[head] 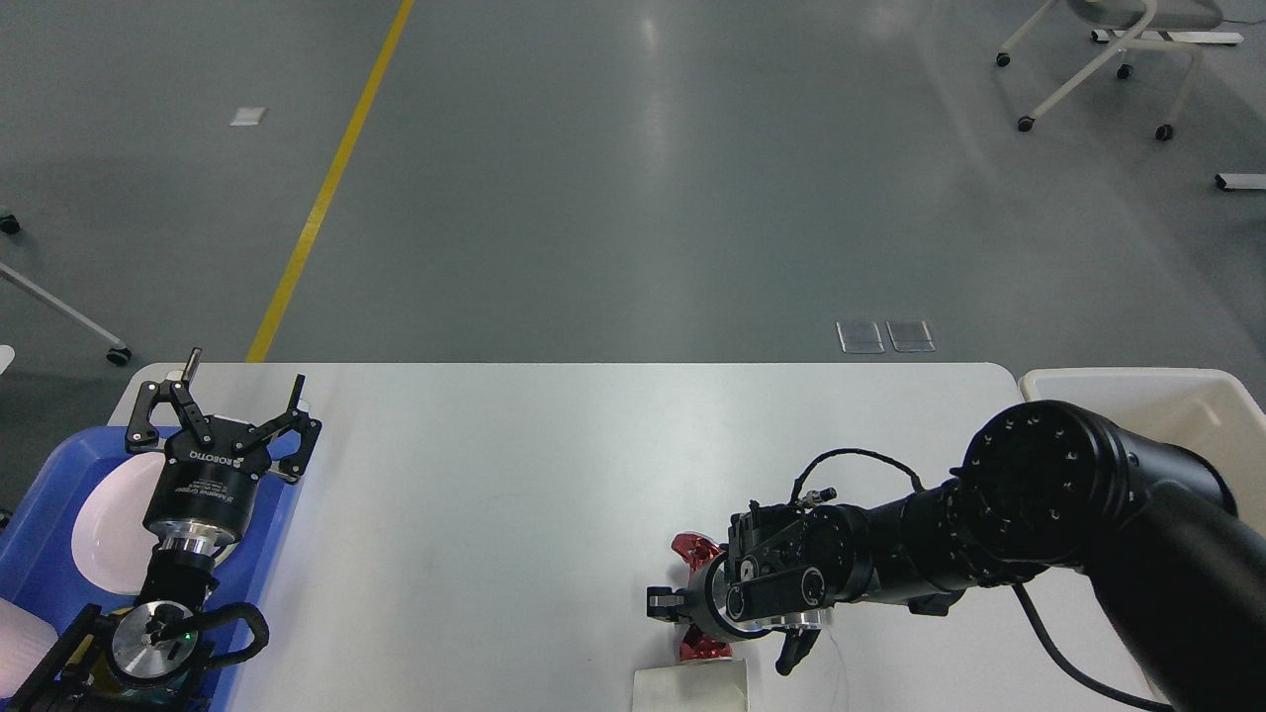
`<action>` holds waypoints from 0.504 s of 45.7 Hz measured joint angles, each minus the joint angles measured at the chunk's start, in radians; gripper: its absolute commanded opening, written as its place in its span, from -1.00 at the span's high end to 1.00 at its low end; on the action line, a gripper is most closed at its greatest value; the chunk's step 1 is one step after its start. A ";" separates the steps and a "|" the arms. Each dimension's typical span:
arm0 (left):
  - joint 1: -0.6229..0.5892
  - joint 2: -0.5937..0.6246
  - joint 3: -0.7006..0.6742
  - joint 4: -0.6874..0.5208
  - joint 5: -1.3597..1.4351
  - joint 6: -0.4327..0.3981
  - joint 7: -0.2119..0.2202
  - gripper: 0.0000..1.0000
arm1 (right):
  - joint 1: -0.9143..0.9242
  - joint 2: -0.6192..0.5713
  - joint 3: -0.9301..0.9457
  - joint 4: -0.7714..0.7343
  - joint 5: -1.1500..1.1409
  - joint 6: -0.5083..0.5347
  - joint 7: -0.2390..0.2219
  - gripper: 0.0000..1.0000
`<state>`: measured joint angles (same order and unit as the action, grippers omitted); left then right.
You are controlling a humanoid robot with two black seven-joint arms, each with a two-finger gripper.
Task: Tidy desktop
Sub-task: 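Lower the right gripper onto the red wrapper and grasp it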
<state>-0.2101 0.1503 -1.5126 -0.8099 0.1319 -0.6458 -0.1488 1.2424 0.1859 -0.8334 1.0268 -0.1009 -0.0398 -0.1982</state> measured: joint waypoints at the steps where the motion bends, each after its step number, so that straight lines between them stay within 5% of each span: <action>1: 0.000 0.000 0.000 0.000 0.000 0.000 0.000 -0.93 | 0.002 -0.001 -0.001 0.000 0.021 -0.001 0.000 1.00; 23: 0.000 0.000 0.000 0.000 0.000 0.000 0.000 -0.93 | 0.052 -0.011 0.000 0.010 0.180 -0.028 0.002 1.00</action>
<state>-0.2101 0.1503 -1.5126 -0.8099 0.1319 -0.6458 -0.1488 1.2941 0.1752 -0.8331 1.0366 0.0792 -0.0674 -0.1963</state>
